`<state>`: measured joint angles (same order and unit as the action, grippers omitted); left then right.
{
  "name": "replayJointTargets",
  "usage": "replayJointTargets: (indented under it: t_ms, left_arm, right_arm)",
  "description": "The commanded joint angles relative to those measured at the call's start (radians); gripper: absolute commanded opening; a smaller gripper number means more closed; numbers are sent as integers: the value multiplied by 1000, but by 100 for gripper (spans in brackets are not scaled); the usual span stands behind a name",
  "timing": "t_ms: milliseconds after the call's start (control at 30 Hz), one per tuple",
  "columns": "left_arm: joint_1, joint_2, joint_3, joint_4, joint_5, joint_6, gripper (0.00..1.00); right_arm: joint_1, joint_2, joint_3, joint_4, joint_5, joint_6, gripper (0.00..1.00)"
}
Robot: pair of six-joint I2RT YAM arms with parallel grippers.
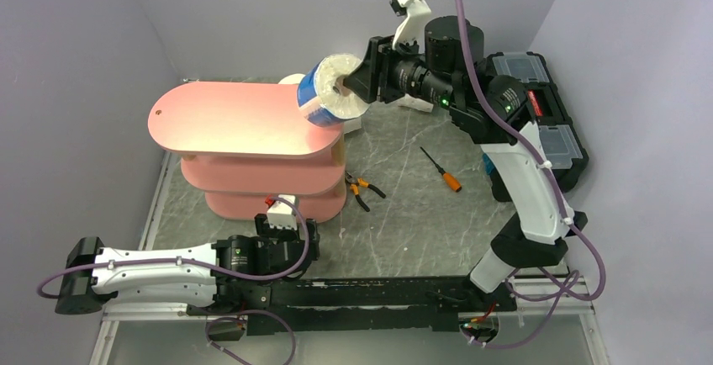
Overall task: Place and organize the paper towels onto the shelf
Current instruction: Place the paper towel on the shelf.
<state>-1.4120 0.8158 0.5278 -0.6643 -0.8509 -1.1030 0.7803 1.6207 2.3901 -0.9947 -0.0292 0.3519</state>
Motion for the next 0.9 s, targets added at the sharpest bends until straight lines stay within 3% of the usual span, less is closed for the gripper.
replayJointTargets:
  t_ms: [0,867]
  left_arm:
    - [-6,-5,34,-13,-11,-17,99]
    - [-6,-12,13,-8,-8,-37,99]
  right_arm:
    - [3,-4,40,86,-43,25,46]
    - [8,36,-11,89,-40,17,48]
